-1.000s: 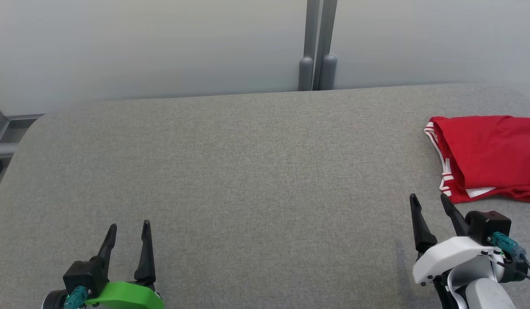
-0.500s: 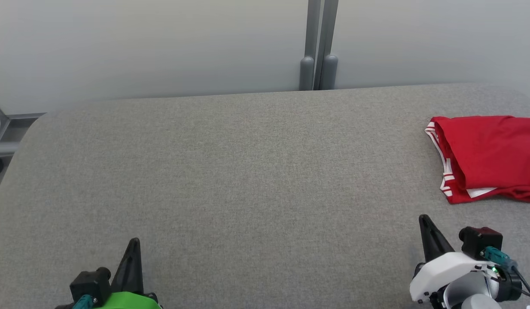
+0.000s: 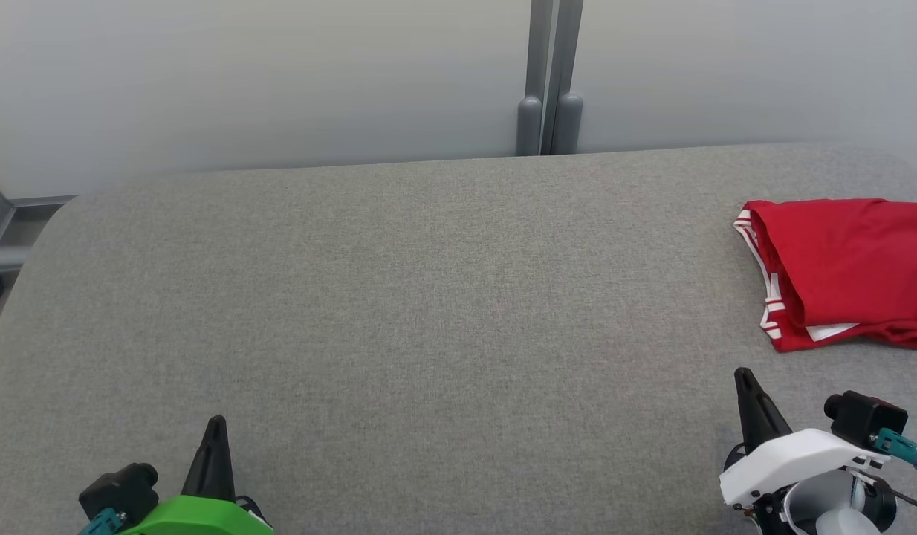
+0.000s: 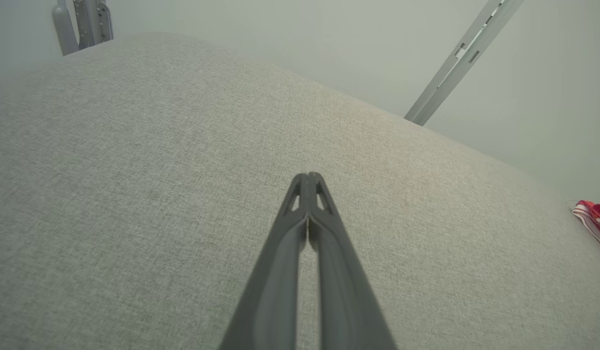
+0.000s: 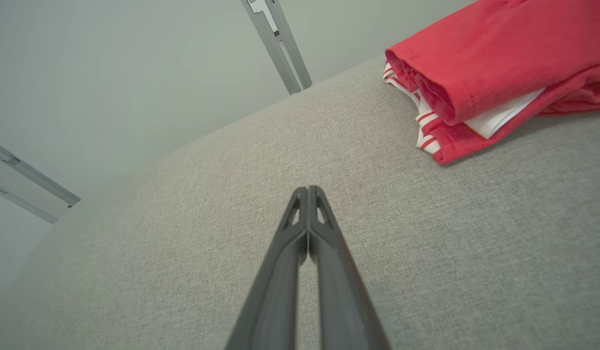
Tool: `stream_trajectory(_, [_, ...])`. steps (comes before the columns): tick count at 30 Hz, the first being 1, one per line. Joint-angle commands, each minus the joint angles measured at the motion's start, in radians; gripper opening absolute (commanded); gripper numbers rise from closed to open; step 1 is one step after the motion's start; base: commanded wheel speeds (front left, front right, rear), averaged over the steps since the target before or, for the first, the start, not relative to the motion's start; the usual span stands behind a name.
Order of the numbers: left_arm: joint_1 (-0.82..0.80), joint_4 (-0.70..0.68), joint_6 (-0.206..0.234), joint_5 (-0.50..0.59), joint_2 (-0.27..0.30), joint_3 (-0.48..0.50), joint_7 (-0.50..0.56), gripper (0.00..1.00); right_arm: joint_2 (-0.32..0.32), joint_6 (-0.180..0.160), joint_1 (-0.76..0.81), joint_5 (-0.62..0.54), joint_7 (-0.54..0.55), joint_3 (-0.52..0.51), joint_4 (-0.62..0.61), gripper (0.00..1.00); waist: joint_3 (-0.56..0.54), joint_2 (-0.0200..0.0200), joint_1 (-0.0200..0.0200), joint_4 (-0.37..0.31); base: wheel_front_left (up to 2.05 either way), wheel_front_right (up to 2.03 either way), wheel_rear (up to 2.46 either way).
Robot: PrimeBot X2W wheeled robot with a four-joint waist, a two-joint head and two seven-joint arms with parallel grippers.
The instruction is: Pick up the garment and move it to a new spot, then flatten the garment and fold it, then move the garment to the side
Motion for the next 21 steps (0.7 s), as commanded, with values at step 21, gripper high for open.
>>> stream_trajectory(21, [-0.070,-0.036,-0.012,-0.326,-0.004,0.035,0.097,0.00,-0.008,0.000,0.001,0.342,0.038,-0.014,-0.058,0.00,0.003,0.0000,0.0001,-0.004,0.00,0.00,0.00])
